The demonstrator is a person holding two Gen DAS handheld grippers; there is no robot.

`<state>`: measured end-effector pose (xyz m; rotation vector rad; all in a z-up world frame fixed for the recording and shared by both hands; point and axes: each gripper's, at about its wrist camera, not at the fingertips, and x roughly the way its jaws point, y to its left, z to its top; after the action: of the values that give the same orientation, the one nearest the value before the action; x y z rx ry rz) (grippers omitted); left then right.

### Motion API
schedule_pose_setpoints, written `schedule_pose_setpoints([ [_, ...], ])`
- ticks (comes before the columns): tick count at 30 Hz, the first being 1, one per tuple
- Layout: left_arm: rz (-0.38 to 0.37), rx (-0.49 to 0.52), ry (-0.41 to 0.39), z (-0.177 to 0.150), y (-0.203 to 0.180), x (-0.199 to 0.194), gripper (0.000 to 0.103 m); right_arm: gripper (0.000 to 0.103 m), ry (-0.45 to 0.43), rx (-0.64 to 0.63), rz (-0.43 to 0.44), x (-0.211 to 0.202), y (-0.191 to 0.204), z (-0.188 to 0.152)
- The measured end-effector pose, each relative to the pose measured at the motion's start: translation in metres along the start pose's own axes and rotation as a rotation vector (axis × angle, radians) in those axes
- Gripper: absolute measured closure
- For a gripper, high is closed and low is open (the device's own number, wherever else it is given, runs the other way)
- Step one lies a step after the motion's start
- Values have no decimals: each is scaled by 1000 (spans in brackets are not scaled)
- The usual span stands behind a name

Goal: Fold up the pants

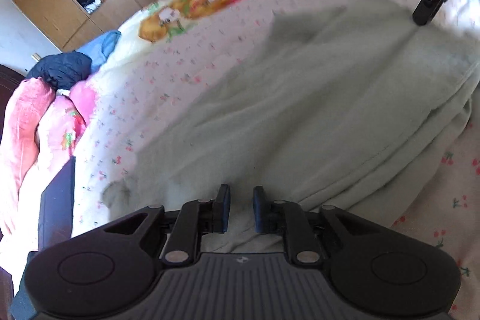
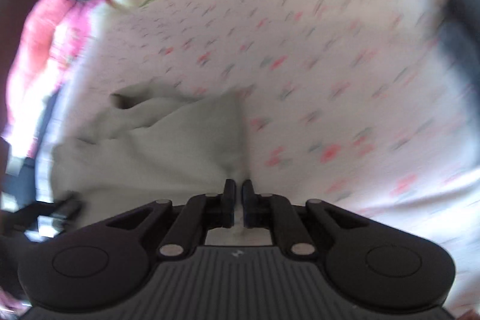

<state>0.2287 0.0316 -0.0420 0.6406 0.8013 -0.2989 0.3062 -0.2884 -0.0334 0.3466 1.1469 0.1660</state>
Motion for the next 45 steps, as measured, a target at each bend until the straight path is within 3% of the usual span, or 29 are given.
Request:
schedule_pose_setpoints([
  [1, 8, -26, -8, 0, 6, -6, 68, 97, -53, -31, -49, -14, 9, 5],
  [2, 25, -47, -24, 0, 12, -11, 68, 96, -104, -55, -38, -27, 19, 11],
  [3, 44, -55, -54, 0, 16, -17, 68, 93, -136, -62, 37, -34, 31, 17],
  [6, 80, -82, -171, 3, 21, -22, 68, 93, -89, -115, 256, -2, 82, 37],
  [8, 73, -83, -204, 7, 22, -8, 68, 96, -19, -131, 328, 46, 105, 46],
  [10, 64, -78, -174, -3, 23, 13, 68, 101, 30, -70, 289, 92, 102, 58],
  [11, 62, -87, -130, -11, 26, 25, 67, 103, 14, -35, 214, 105, 91, 65],
  [12, 67, -101, -78, -21, 30, 34, 67, 103, -17, 21, 201, 110, 77, 74],
  [13, 79, -117, -66, -31, 32, 34, 67, 103, -51, 86, 208, 107, 67, 82],
  [14, 92, -121, -67, -37, 36, 29, 67, 103, -99, 104, 160, 98, 65, 89],
  [16, 123, -106, -66, -40, 40, 18, 67, 99, -190, -1, 62, 75, 81, 96],
  [18, 137, -110, -96, -38, 46, 3, 67, 96, -201, -25, 84, 52, 97, 91],
  [20, 147, -114, -154, -31, 49, -9, 67, 95, -182, -89, 169, 36, 115, 72],
  [23, 131, -98, -208, -16, 41, -5, 64, 99, -61, -122, 269, 54, 135, 45],
  [24, 115, -92, -201, -12, 38, 3, 64, 99, -17, -115, 230, 69, 136, 43],
  [26, 83, -92, -134, -15, 31, 22, 64, 103, 6, -87, 89, 106, 124, 49],
  [28, 93, -89, -43, -27, 28, 35, 64, 103, 0, 37, 145, 118, 96, 55],
  [29, 110, -76, -44, -34, 27, 29, 64, 103, -16, 94, 161, 106, 90, 54],
  [31, 118, -61, -22, -39, 27, 16, 64, 92, -103, 13, 96, 66, 88, 47],
  [33, 117, -61, -3, -41, 29, 6, 64, 92, -146, 0, 65, 29, 73, 36],
  [39, 132, -34, -65, -27, 11, -14, 64, 91, -174, 202, 26, -23, -1, -27],
  [42, 86, -38, -102, -18, -3, -14, 64, 90, -142, 332, 113, -8, -18, -43],
  [45, 63, 18, -111, -13, -21, -10, 64, 88, -130, 369, 202, 14, -23, -44],
])
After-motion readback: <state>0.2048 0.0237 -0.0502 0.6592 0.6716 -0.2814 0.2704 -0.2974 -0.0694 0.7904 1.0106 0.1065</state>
